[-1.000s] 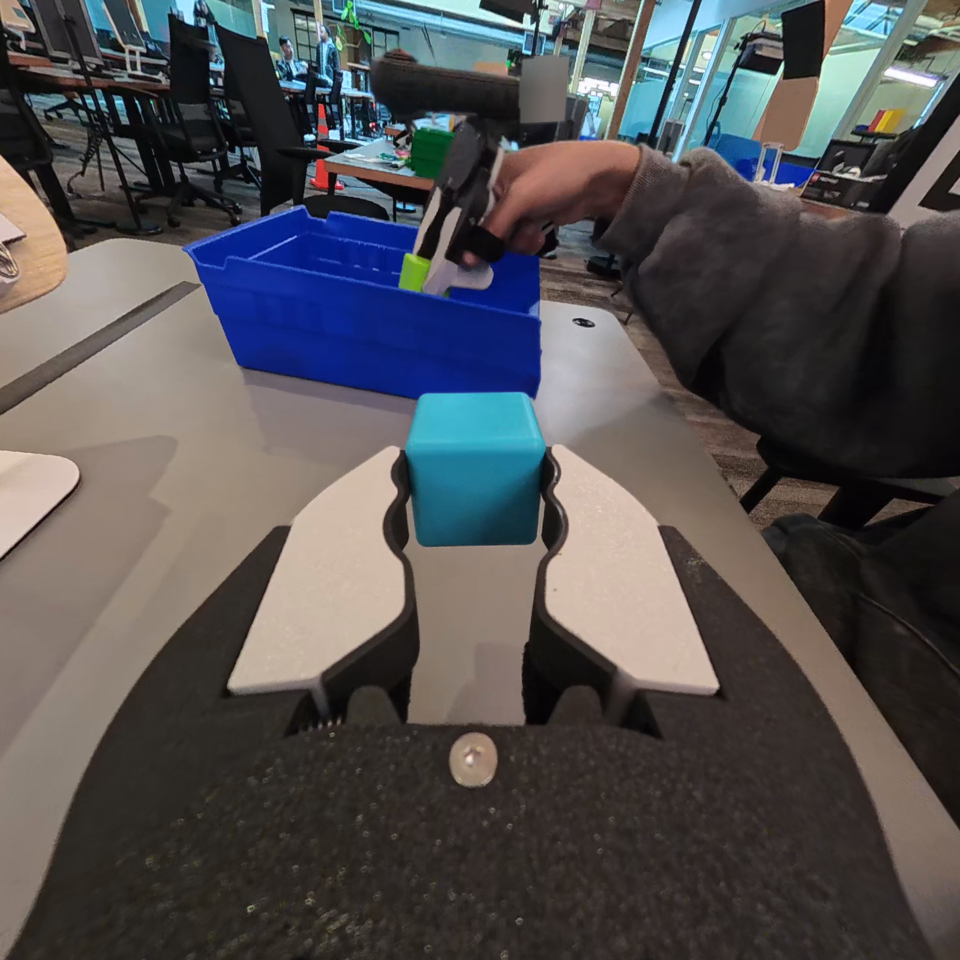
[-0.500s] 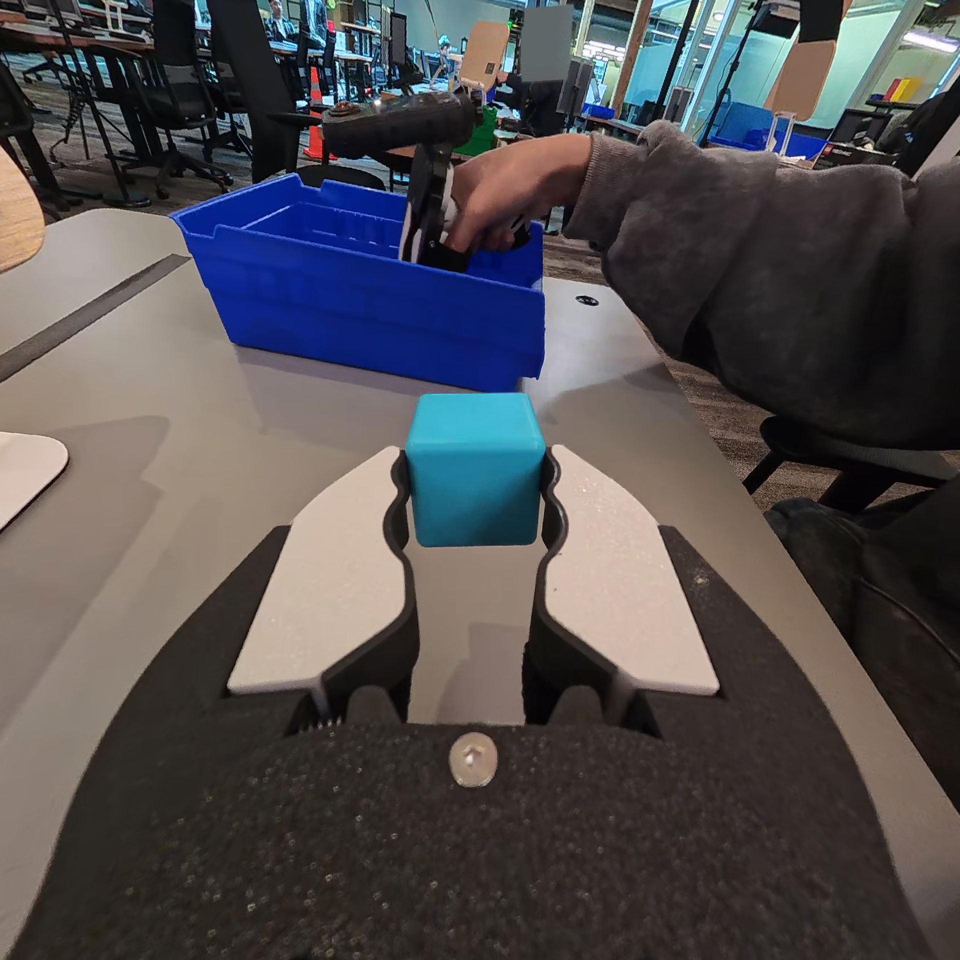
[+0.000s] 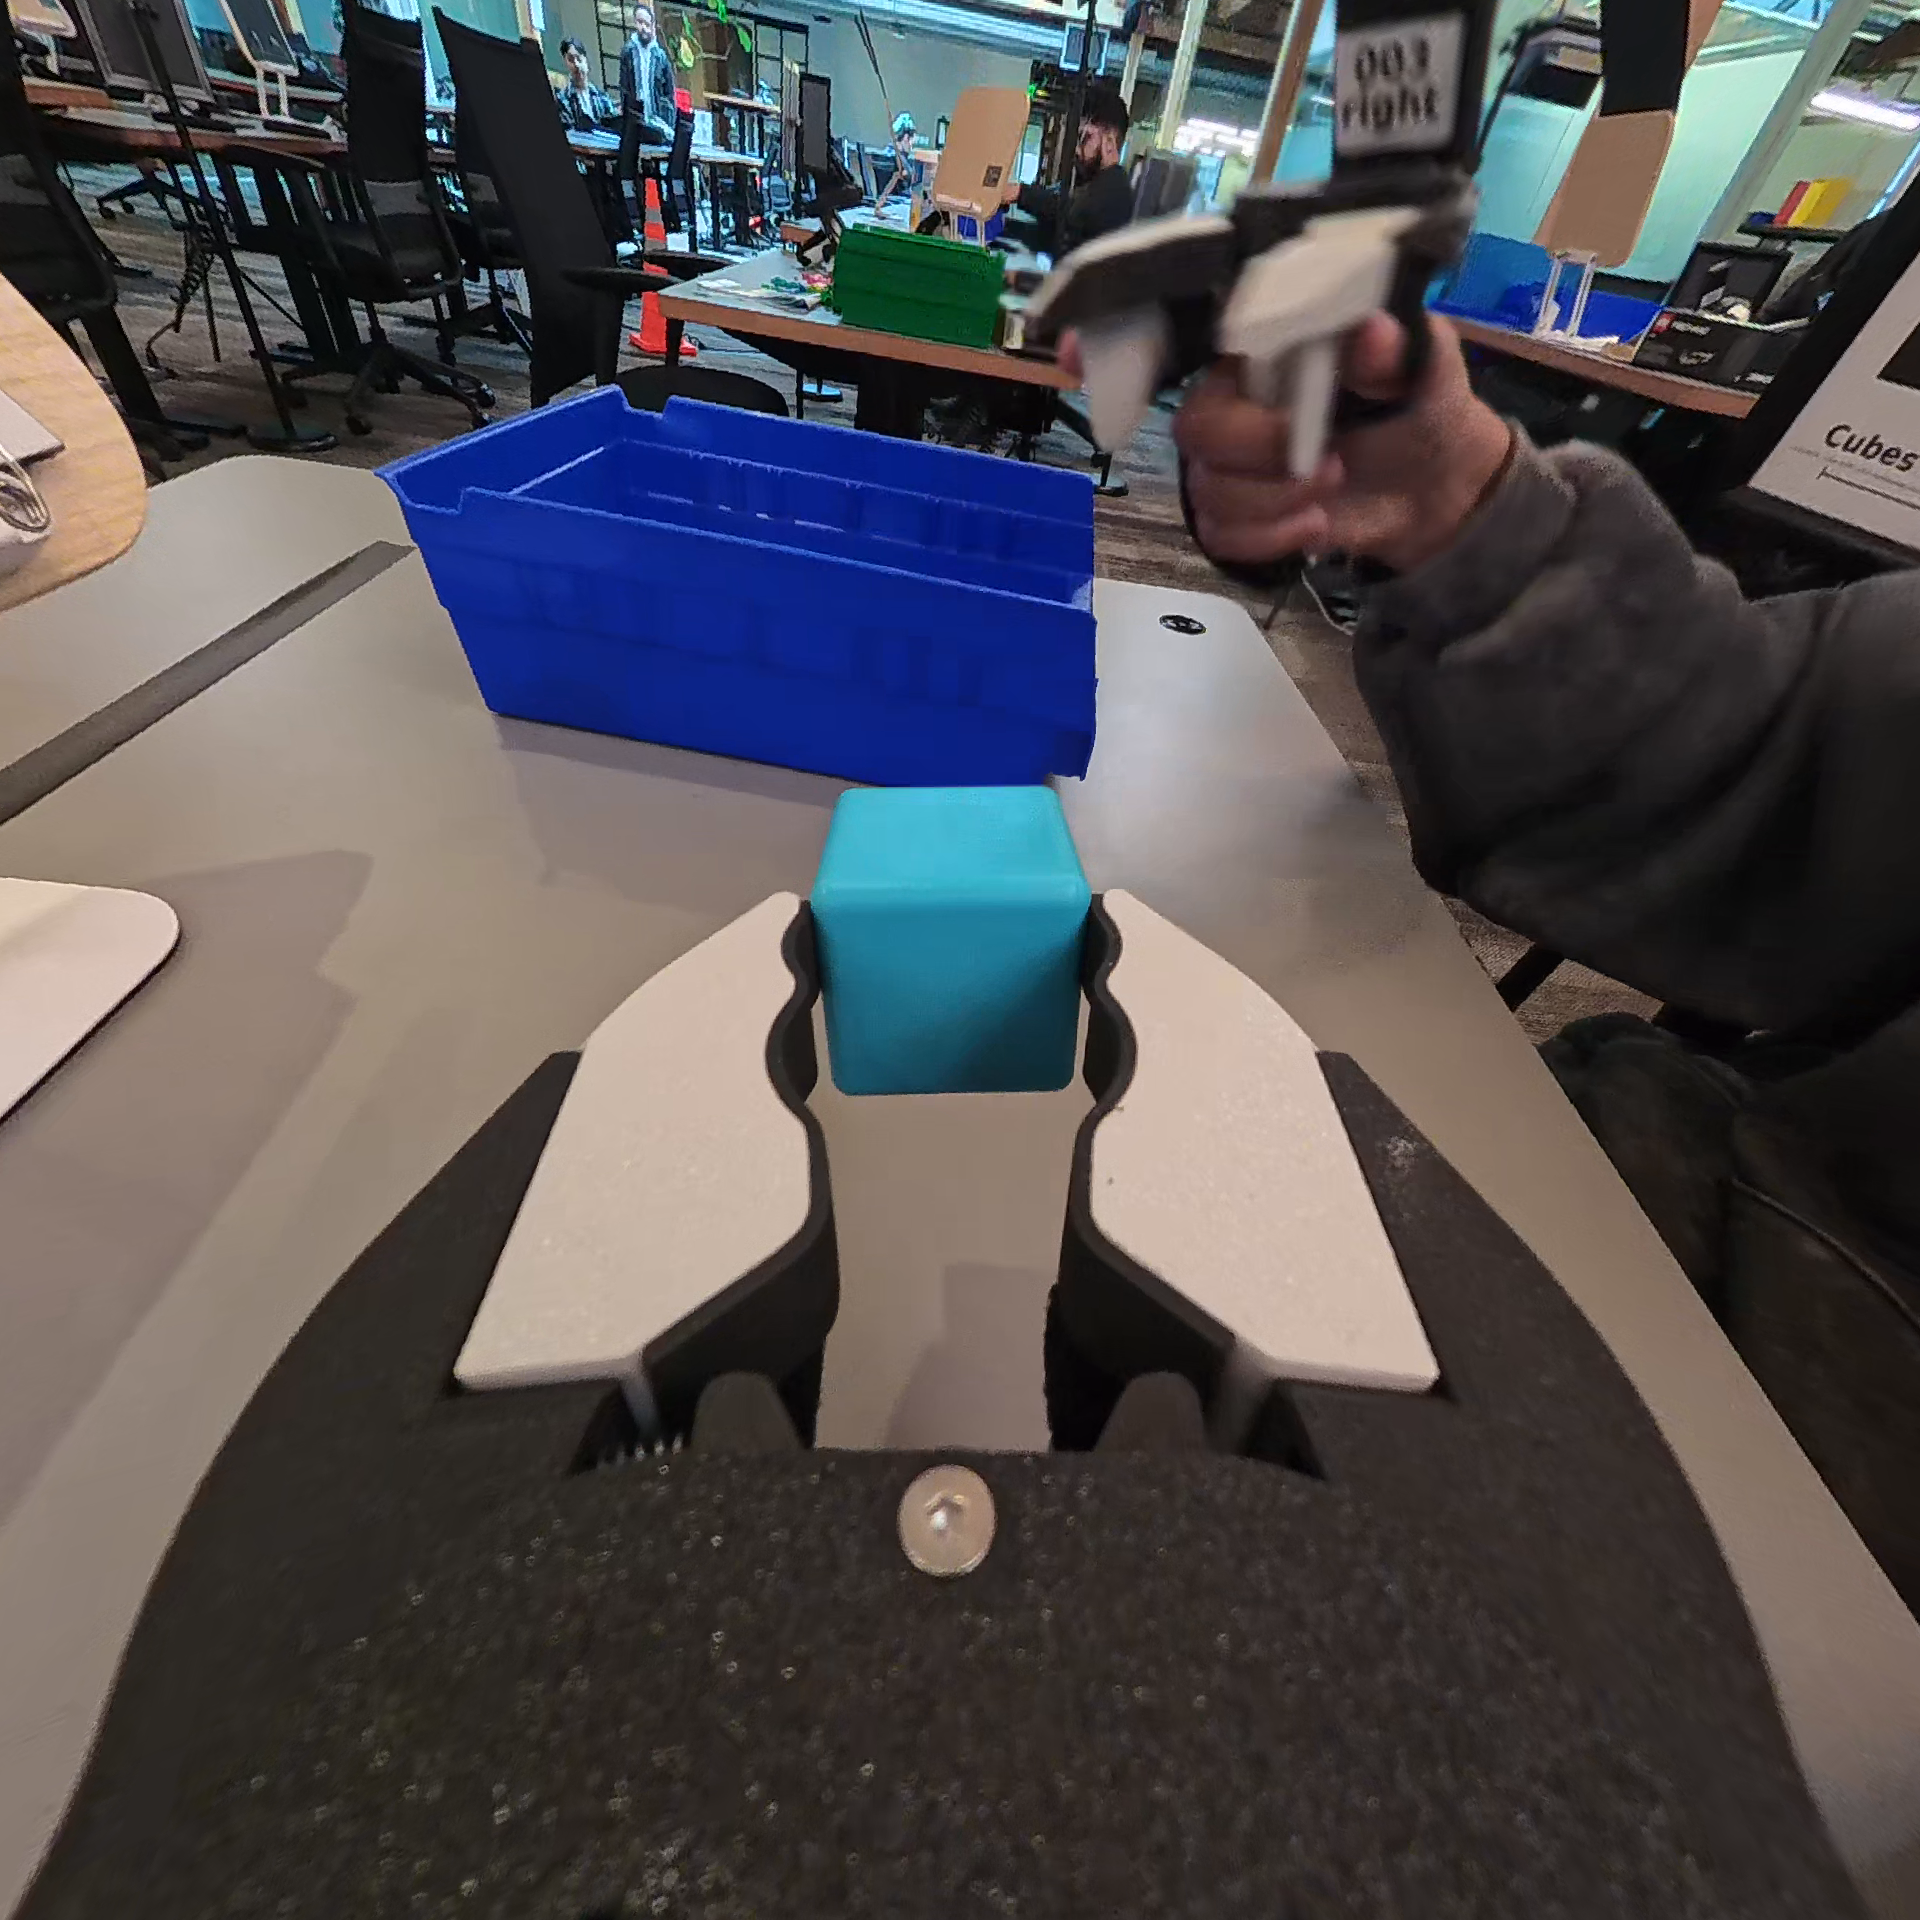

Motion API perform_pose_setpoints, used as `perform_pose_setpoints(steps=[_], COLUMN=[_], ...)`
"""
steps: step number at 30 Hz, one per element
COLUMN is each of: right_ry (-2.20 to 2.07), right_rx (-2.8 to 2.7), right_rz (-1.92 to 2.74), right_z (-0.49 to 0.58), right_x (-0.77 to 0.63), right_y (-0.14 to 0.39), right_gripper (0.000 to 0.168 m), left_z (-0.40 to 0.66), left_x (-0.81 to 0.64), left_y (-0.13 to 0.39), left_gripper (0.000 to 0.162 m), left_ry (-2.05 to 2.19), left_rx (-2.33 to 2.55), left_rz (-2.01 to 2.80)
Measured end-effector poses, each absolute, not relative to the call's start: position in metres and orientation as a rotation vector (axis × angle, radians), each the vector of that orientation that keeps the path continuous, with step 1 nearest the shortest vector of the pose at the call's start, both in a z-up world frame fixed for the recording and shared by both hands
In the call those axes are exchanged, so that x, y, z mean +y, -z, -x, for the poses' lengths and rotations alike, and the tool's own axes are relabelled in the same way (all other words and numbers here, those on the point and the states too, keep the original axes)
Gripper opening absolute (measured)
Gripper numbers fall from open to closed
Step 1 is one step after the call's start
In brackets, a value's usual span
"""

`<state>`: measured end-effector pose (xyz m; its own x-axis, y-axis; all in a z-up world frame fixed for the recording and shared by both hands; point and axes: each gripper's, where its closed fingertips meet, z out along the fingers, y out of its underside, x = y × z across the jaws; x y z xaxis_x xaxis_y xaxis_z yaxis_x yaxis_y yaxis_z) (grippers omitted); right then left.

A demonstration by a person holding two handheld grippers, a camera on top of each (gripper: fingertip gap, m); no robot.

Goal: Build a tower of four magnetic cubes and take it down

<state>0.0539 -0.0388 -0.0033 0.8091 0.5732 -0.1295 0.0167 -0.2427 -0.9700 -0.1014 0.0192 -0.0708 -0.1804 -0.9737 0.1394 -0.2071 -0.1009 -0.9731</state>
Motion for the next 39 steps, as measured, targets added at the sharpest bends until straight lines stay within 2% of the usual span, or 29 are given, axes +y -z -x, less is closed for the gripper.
perform_pose_setpoints(steps=[3,9,13,28,39], right_ry=[-0.811,-0.927,-0.933,-0.953,-0.919], right_rx=[-0.596,-0.743,-0.741,-0.730,-0.763], right_rz=[1.600,1.603,1.655,1.689,1.753], right_z=[0.013,0.075,0.077,0.064,0.067], right_x=[-0.066,-0.071,-0.068,-0.070,-0.072], right_y=[0.014,0.061,0.077,0.078,0.088], right_gripper=[0.065,0.063,0.062,0.055,0.055], left_z=[0.102,0.108,0.106,0.096,0.104], left_x=[0.018,0.023,0.030,0.023,0.024], left_y=[0.066,0.058,0.081,0.147,0.163], left_gripper=[0.048,0.048,0.048,0.048,0.048], left_ry=[1.370,1.383,1.293,1.000,0.957], left_rx=[1.430,1.381,1.445,1.726,1.770], left_rz=[1.333,1.320,1.428,1.621,1.688])
